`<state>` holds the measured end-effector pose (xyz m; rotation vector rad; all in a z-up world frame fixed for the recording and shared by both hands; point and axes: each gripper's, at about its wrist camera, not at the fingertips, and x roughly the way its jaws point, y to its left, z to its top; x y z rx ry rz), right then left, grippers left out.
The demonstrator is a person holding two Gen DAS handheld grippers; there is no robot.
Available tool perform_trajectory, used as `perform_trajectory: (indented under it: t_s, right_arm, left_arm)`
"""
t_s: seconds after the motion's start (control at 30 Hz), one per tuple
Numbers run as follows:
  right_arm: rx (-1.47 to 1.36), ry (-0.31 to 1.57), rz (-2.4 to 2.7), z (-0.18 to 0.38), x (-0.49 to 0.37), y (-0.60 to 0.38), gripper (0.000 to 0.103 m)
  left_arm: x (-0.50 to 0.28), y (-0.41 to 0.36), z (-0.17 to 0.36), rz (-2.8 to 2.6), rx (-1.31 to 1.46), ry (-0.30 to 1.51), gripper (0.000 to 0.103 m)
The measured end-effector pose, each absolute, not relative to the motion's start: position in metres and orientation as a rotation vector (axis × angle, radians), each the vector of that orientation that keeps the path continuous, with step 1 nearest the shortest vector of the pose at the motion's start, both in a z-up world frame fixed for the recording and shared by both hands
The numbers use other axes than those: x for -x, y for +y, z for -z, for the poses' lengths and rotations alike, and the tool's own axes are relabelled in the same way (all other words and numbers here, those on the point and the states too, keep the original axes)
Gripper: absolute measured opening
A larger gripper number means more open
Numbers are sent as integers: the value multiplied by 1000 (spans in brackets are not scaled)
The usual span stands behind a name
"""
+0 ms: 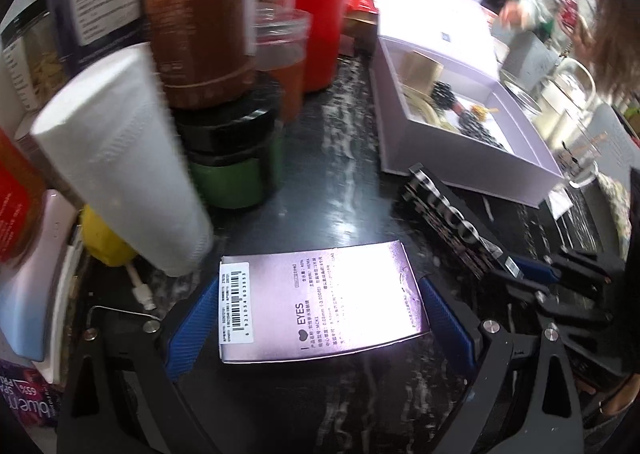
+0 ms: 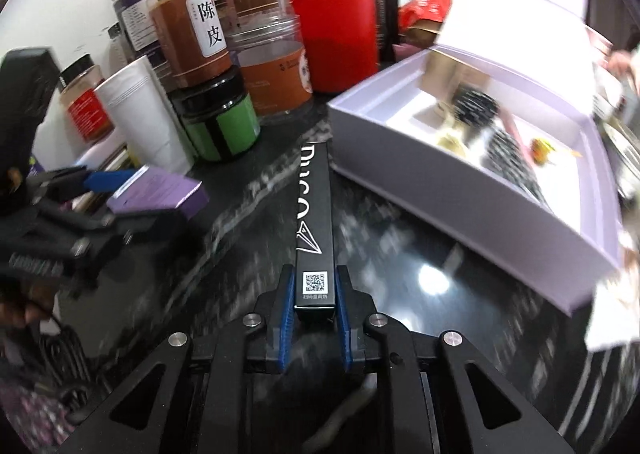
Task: Organize rigid objects
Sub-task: 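Grasp the black PUCO box with the right gripper while the left gripper holds the purple package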
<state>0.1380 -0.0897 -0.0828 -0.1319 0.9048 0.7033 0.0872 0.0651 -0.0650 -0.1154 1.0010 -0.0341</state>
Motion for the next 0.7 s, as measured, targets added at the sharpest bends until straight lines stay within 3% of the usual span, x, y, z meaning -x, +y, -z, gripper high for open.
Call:
perform_trajectory:
  t_s: [0.6,0.63,0.7]
  right_arm:
    - [35,909,-458,89,-54,-177,20]
    - [27,913,-454,90,-55,-178,21]
    - [24,919,-443,93,-57,-177,34]
  left_arm:
    - [-71,-7,79,185,19,1059,98]
    - [-71,-7,80,184,17,1059,98]
    - [-71,-8,79,178,12,1055,98]
